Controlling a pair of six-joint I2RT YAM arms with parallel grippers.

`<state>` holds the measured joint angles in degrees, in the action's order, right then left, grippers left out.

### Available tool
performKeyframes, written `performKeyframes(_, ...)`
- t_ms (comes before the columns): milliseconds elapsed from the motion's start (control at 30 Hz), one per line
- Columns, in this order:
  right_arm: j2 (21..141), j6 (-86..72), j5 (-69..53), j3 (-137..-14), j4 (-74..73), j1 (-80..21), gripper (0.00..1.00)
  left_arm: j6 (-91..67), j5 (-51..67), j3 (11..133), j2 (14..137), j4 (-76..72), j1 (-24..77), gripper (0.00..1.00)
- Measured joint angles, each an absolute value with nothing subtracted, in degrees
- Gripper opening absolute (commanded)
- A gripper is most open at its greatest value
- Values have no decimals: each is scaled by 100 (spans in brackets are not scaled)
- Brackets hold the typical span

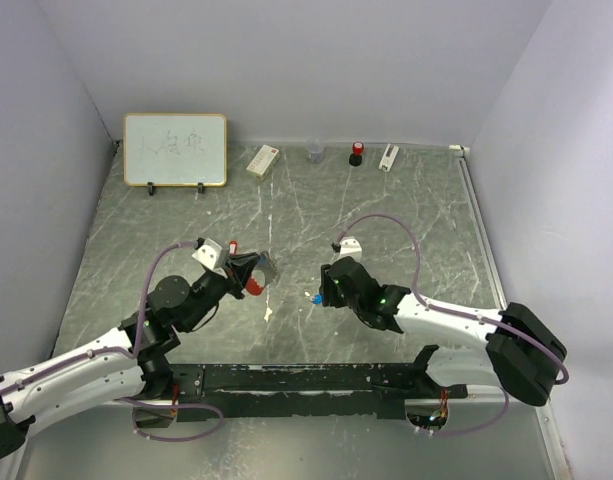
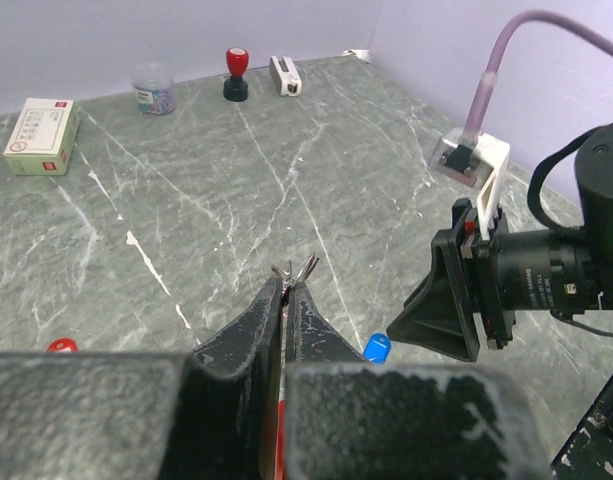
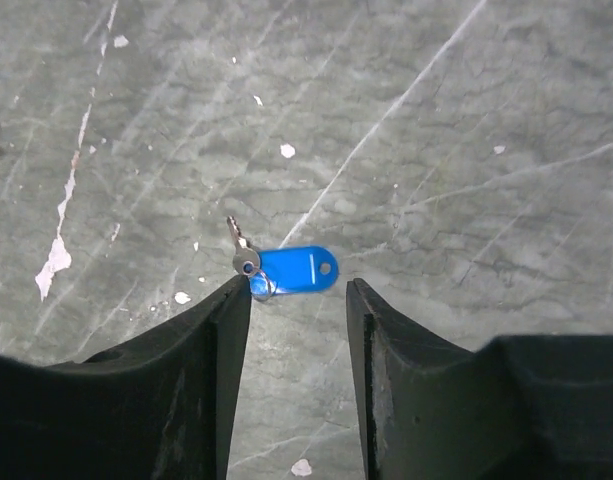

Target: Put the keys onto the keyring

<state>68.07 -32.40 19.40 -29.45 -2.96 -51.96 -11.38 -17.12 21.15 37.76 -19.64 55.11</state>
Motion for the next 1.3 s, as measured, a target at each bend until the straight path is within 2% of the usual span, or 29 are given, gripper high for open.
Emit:
performKeyframes(300, 7391, -3367, 1210, -2790, 412, -4976, 35, -1166, -1890, 2115, 3743, -1791, 5511, 7)
performKeyframes(567, 7828, -3350, 886, -2794, 666, -4932, 32, -1164, -1975, 2115, 3717, -1721, 5511, 7)
performKeyframes(1033, 7913, -3321, 622, -2794, 755, -4917, 22, -1164, -2080, 2115, 3778, -1715, 5511, 7)
performKeyframes(1233, 7940, -3299, 580, -2794, 760, -4917, 10, -1164, -2134, 2115, 3776, -1708, 5511, 7)
performKeyframes(1300, 7955, -3295, 576, -2794, 762, -4917, 3, -1164, -2152, 2115, 3776, -1706, 5511, 7)
